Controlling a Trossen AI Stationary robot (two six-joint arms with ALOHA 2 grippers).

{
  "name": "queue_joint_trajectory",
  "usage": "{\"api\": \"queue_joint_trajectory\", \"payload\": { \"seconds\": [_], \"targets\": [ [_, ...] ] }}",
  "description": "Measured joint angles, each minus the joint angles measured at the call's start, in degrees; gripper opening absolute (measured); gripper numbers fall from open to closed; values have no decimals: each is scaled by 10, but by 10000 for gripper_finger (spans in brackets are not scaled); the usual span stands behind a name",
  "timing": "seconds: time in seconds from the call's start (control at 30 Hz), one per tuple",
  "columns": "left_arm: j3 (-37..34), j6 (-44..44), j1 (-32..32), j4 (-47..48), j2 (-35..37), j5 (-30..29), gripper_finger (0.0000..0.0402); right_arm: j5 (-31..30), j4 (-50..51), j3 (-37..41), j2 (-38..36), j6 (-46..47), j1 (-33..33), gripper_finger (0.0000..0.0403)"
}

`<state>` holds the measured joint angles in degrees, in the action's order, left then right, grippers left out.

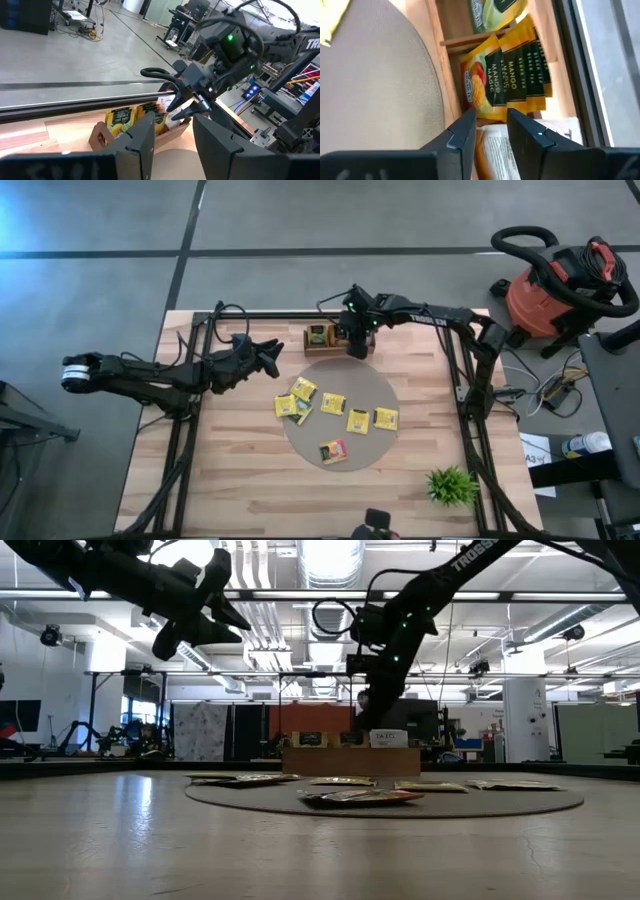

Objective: Pick & Place Tea
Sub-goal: Put the bottom orange tea bag into the middle compartment of the wooden organizer, then put the orange tea bag into the middle compartment of the wooden organizer

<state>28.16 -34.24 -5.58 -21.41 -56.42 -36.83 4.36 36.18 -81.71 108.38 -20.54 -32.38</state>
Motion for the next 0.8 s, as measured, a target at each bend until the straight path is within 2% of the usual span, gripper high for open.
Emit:
{"api": "queue_joint_trajectory", "payload": {
  "seconds": [0.13, 0.33, 0.4, 0.8],
  "targets": [
    [0, 0, 0, 0, 0, 2, 129, 16, 51, -37, -2, 45, 0, 105],
    [0, 0, 0, 0, 0, 2, 128, 173, 117, -60, -2, 122, 2, 92],
    [0, 0, 0, 0, 0, 2, 129, 204, 132, -60, -2, 145, 4, 88],
    [-2, -4, 0, 11, 0, 4, 128, 212, 175, -58, -2, 206, 87, 70]
  ]
}}
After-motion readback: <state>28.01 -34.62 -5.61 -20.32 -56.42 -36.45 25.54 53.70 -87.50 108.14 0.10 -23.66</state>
